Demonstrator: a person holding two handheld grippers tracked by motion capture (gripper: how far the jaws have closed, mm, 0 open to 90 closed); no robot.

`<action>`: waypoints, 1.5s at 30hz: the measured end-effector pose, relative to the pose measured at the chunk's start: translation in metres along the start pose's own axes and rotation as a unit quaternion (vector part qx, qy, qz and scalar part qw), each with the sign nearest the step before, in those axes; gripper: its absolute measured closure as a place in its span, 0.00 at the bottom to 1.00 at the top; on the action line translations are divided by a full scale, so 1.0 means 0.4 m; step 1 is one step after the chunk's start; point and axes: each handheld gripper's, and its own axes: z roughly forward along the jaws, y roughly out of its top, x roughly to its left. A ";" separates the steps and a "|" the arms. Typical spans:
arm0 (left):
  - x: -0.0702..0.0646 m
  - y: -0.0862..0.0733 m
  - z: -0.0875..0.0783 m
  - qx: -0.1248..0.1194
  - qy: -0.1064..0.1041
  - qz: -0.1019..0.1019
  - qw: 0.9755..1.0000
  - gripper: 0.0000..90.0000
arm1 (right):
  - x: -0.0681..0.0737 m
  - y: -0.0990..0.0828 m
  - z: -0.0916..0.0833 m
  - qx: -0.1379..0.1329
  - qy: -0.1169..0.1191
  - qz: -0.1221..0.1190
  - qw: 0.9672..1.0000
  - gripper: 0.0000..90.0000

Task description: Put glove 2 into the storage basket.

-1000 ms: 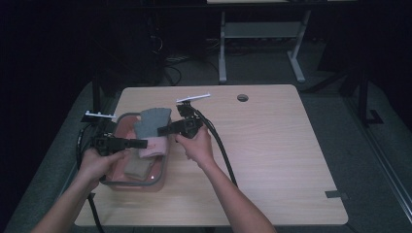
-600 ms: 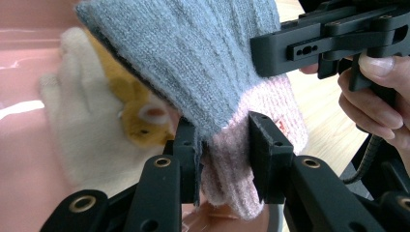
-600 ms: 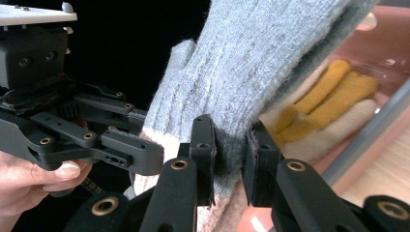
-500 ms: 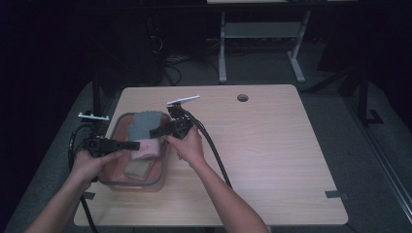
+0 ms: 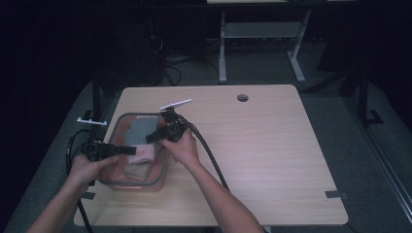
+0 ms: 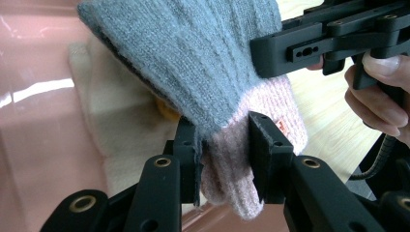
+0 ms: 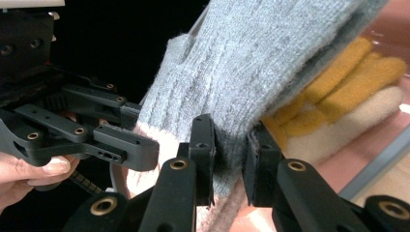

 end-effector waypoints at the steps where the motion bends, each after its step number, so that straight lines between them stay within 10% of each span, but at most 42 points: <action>1: 0.000 0.000 0.000 0.000 0.000 0.000 1.000 0.75 | 0.000 0.000 0.000 0.000 0.000 0.000 1.000 0.85; 28: 0.049 -0.033 0.030 0.058 0.036 0.002 0.998 0.72 | 0.012 -0.004 0.004 0.040 -0.055 -0.013 0.998 0.80; 45: 0.026 -0.008 -0.011 0.037 0.085 0.025 0.995 0.55 | 0.005 -0.009 -0.041 0.017 -0.054 -0.019 0.998 0.77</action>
